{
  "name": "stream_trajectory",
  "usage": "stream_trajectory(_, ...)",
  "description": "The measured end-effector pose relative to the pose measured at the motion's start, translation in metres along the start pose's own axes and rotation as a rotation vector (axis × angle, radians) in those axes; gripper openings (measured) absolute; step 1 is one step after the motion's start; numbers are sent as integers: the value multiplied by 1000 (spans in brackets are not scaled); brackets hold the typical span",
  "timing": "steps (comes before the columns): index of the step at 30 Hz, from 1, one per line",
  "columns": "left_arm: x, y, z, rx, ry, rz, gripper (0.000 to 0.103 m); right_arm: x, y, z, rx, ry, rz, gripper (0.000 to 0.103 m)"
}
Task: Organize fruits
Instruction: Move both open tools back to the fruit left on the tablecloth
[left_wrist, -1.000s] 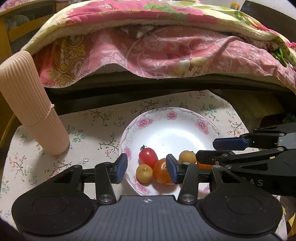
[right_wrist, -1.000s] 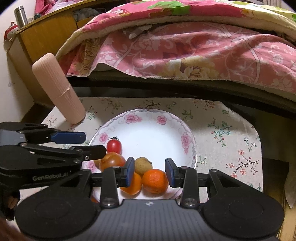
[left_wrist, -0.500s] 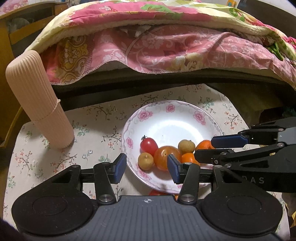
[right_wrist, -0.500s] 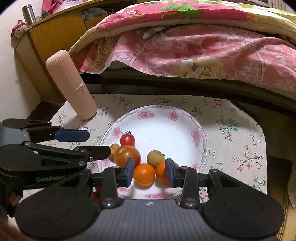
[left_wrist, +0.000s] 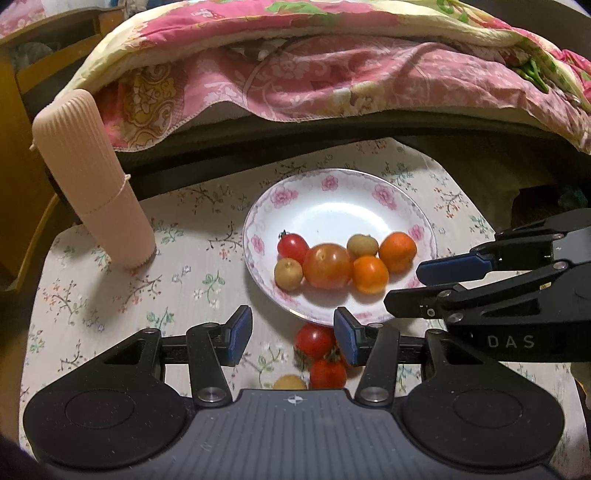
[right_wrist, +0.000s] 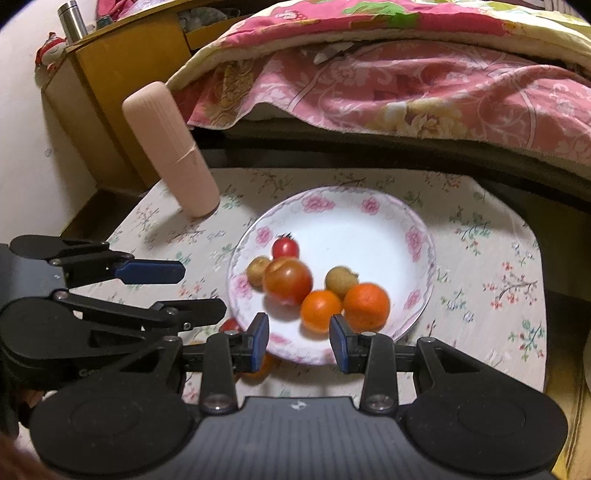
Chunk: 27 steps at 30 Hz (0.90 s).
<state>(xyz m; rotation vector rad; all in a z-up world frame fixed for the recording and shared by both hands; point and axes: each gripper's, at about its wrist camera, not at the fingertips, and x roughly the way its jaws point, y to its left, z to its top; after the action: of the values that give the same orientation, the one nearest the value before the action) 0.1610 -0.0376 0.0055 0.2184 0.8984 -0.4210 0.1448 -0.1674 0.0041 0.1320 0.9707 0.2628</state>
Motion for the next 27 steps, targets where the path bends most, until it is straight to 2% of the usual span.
stream_trajectory(13,-5,4,-29,30,52,-9,58,6,17,-27,38,50,32,37)
stream_trajectory(17,-4,5,-36,46,65,-14,62,15,19,-28,34,64,31,37)
stream_trajectory(23,0,9,-39,49,83,-13,62,27,22,-30,30,76,25,37)
stream_trajectory(27,3,8,-41,62,91,-27,64,33,21,-27,52,75,53,37)
